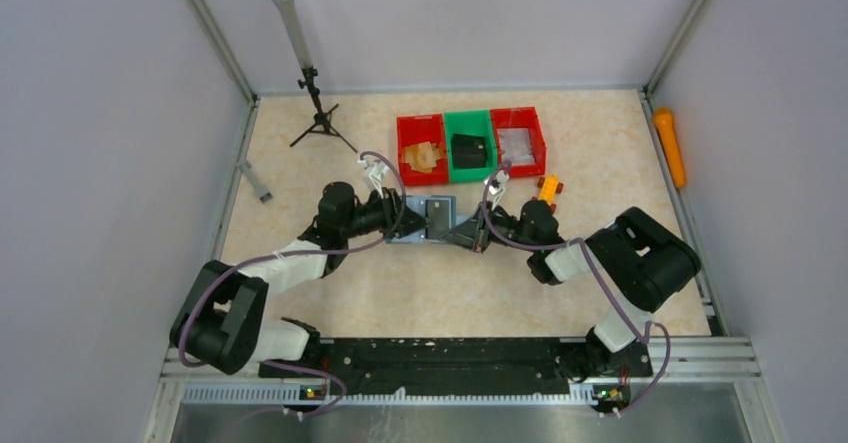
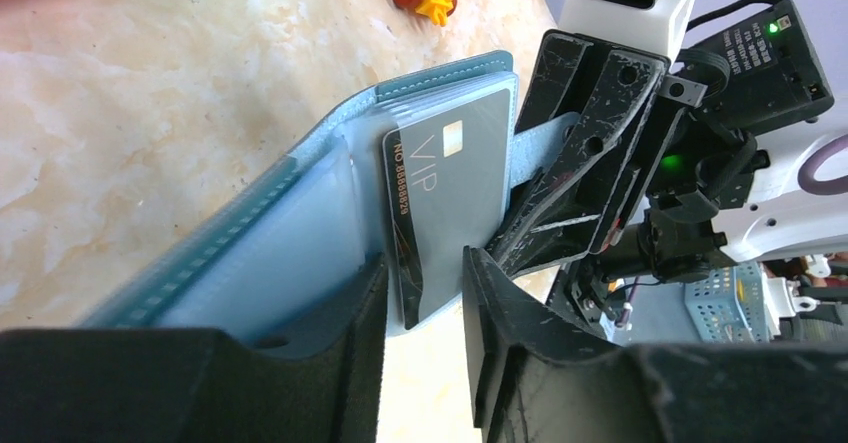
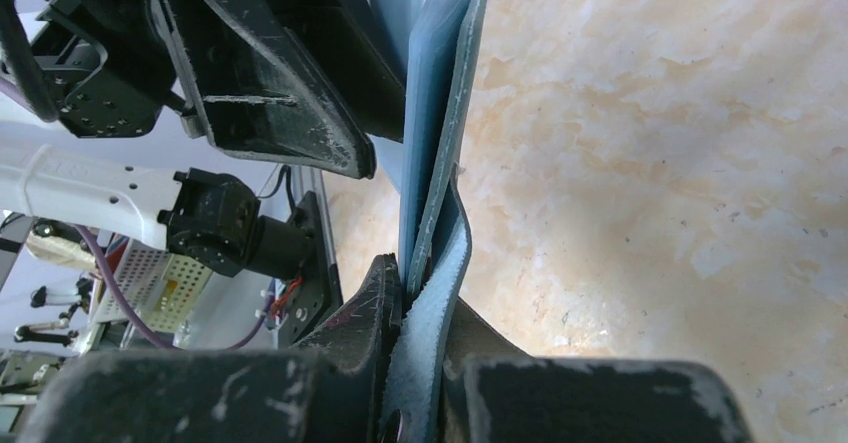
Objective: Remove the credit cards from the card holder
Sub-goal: Remove the credit card from the card holder.
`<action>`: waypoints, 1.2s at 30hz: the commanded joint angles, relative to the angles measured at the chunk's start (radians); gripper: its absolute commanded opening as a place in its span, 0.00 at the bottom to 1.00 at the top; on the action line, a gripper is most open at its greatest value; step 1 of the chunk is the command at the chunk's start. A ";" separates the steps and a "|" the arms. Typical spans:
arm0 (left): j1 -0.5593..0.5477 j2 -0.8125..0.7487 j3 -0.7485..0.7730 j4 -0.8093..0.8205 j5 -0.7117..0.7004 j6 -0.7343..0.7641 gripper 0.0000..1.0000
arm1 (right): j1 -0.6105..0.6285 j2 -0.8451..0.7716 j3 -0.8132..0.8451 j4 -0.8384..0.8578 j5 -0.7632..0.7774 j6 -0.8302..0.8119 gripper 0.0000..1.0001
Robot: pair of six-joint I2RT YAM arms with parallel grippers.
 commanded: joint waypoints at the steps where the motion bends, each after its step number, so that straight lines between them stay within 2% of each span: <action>1: 0.001 0.037 0.018 0.115 0.104 -0.047 0.32 | 0.002 -0.016 0.016 0.177 -0.076 0.011 0.00; 3: 0.001 0.045 0.012 0.163 0.134 -0.075 0.27 | 0.002 -0.011 0.012 0.198 -0.084 0.019 0.00; 7: 0.001 0.034 0.012 0.159 0.137 -0.083 0.15 | 0.003 -0.004 0.008 0.237 -0.093 0.037 0.00; 14: 0.002 0.013 -0.009 0.240 0.172 -0.130 0.08 | 0.002 0.018 0.000 0.326 -0.113 0.079 0.00; 20: 0.012 -0.033 -0.029 0.245 0.153 -0.130 0.07 | -0.001 0.010 -0.010 0.346 -0.111 0.081 0.00; 23: 0.020 -0.044 -0.035 0.244 0.156 -0.130 0.14 | -0.001 0.009 -0.015 0.360 -0.113 0.084 0.00; 25: 0.023 -0.042 -0.034 0.253 0.174 -0.136 0.15 | -0.002 0.011 -0.017 0.374 -0.117 0.091 0.00; 36: 0.023 0.024 -0.034 0.426 0.284 -0.241 0.14 | -0.002 0.041 -0.020 0.478 -0.147 0.135 0.00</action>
